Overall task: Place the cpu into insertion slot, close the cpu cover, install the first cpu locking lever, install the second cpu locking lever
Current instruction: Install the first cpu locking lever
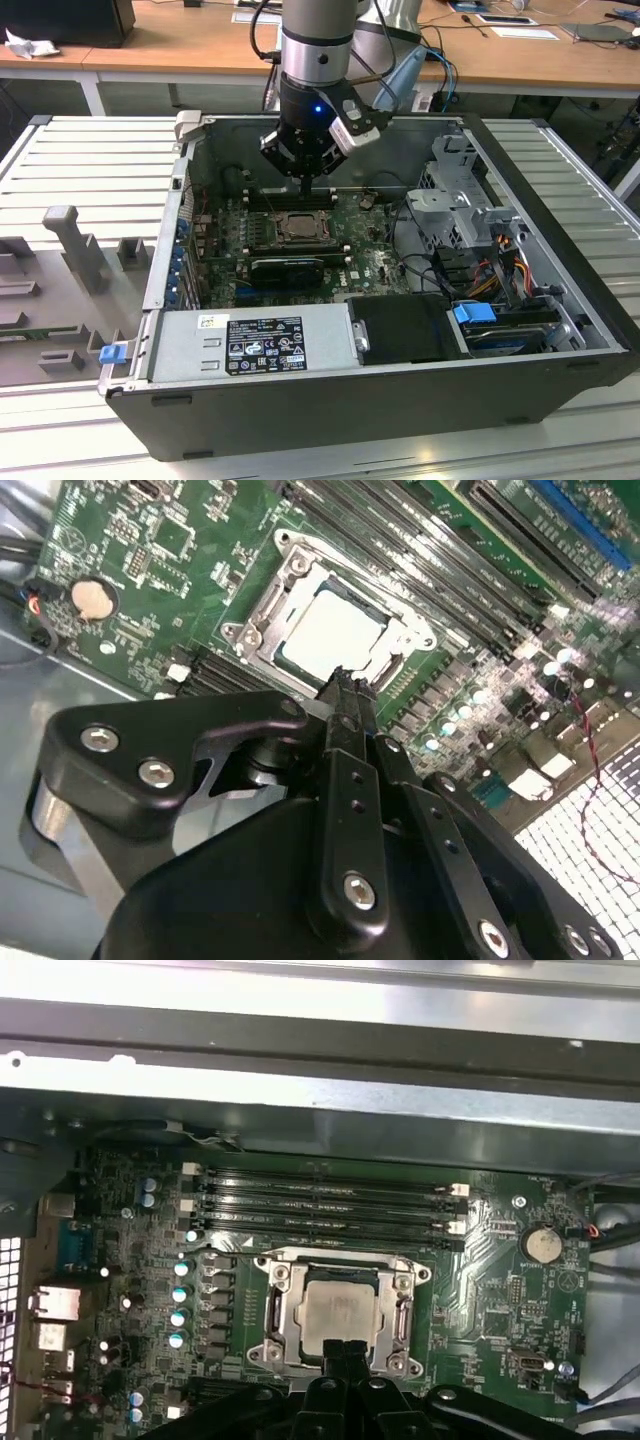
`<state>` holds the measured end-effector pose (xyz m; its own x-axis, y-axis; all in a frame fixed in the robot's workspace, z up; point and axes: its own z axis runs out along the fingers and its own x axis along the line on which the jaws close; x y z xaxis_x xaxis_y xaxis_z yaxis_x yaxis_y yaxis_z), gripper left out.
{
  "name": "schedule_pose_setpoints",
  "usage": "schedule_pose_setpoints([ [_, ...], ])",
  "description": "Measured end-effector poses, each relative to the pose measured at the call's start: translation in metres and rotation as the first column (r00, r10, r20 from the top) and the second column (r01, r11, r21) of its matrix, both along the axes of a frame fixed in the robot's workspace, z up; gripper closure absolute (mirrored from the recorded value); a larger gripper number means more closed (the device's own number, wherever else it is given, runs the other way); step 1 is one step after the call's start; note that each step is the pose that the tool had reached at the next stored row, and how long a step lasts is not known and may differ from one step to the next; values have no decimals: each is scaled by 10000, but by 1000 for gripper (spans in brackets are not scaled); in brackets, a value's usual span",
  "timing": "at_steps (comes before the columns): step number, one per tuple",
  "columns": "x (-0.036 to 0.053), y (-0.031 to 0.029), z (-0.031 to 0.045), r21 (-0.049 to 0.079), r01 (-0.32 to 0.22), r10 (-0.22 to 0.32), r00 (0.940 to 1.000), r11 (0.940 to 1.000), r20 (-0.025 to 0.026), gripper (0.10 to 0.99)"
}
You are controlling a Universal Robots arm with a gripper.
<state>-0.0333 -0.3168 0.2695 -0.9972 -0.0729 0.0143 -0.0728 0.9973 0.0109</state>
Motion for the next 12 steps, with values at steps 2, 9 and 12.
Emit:
schedule_pose_setpoints([
  [2,-66,0,-3,5,2,-2,10000,10000,0,980],
  [9,-285,0,-17,9,2,-2,10000,10000,-1,980],
  [12,-399,1,-24,19,2,-2,10000,10000,-1,980],
])
